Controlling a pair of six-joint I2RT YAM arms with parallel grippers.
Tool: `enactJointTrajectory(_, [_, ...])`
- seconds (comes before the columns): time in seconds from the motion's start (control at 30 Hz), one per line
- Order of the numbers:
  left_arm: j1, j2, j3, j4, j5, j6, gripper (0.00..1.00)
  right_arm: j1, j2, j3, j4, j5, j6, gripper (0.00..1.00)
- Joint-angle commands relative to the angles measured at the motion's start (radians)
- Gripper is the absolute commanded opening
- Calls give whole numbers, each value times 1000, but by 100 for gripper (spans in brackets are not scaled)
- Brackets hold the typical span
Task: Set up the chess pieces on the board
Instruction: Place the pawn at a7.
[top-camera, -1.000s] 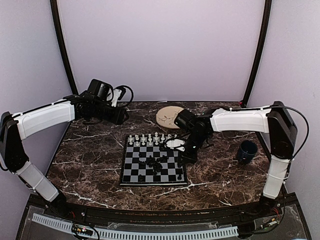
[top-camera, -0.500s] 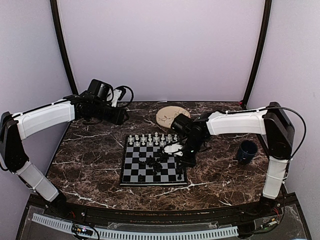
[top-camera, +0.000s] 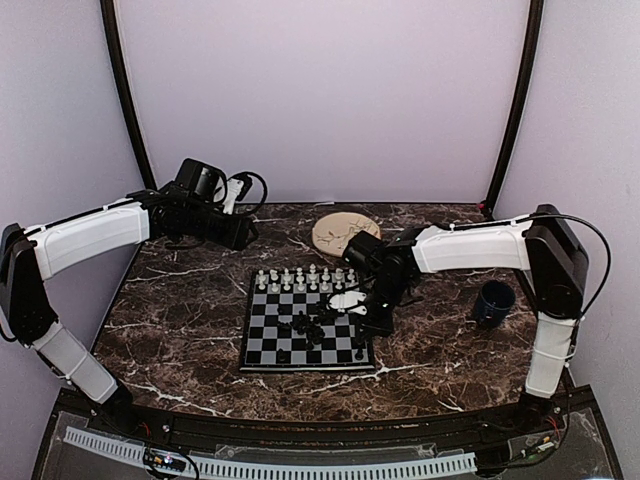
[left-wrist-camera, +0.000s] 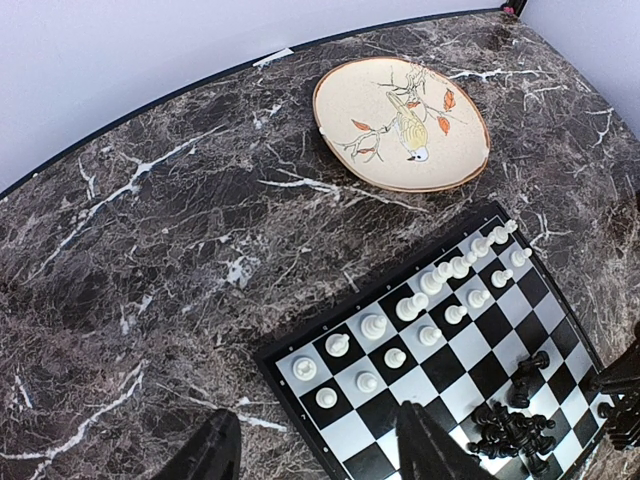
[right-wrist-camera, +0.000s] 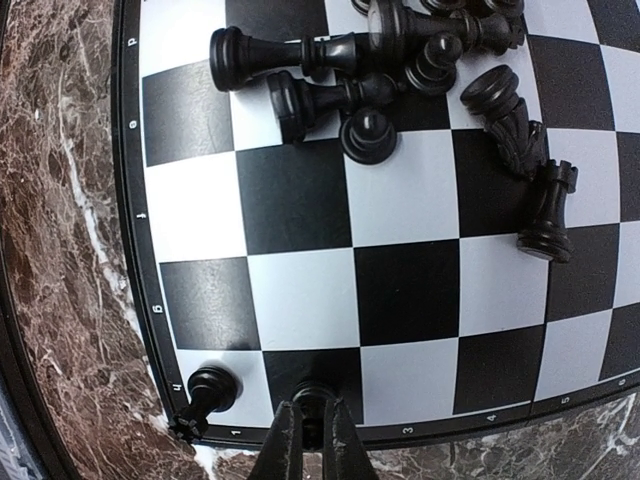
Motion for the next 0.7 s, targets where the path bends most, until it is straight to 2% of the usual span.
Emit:
enactJointTrajectory(0.0, [7,-1,36,-19,6,7,56,14,17,2,21,-3,4,2])
enactJointTrajectory(0.27, [6,1,36,-20,12,7,56,23,23,-3,23,2,5,4])
enactJointTrajectory(0.5, [5,3,37,-22,15,6,56,24,9,-6,24,38,7,15])
enactJointTrajectory(0.67, [7,3,39,-22,16,5,56,24,6,-7,26,43,5,15])
